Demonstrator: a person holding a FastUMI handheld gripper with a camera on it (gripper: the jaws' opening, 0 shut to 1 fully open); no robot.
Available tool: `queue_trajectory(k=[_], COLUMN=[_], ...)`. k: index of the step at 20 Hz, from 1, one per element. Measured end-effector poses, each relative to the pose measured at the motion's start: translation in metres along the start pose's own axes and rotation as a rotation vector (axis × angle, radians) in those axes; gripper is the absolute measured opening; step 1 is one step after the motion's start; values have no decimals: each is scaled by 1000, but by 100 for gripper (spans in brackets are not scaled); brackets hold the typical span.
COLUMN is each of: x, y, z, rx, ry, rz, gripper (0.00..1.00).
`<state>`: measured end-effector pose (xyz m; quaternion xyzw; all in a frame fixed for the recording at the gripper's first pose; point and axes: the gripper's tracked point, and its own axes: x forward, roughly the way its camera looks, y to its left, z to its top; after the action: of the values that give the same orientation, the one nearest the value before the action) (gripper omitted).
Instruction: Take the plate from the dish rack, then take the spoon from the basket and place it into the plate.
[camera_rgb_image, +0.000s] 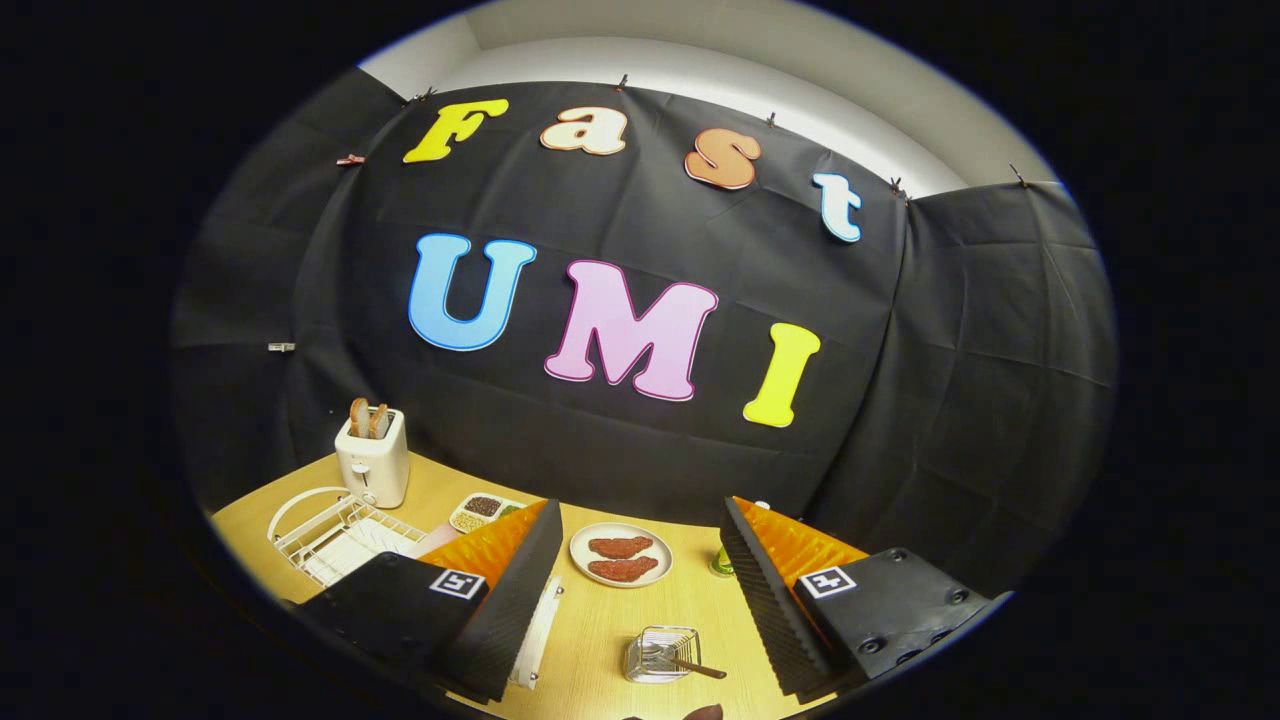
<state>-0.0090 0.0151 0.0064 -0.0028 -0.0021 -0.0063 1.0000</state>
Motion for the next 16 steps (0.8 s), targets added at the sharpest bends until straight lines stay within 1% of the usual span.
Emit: queue_trajectory(k=[5,8,12,16], x=[0,3,9,13], y=[0,8,33,71], z=[-1,-7,-22,-50], rx=[6,37,54,23], ry=[10,45,132,280], rz=[1,25,93,191], gripper=[97,97,98,98])
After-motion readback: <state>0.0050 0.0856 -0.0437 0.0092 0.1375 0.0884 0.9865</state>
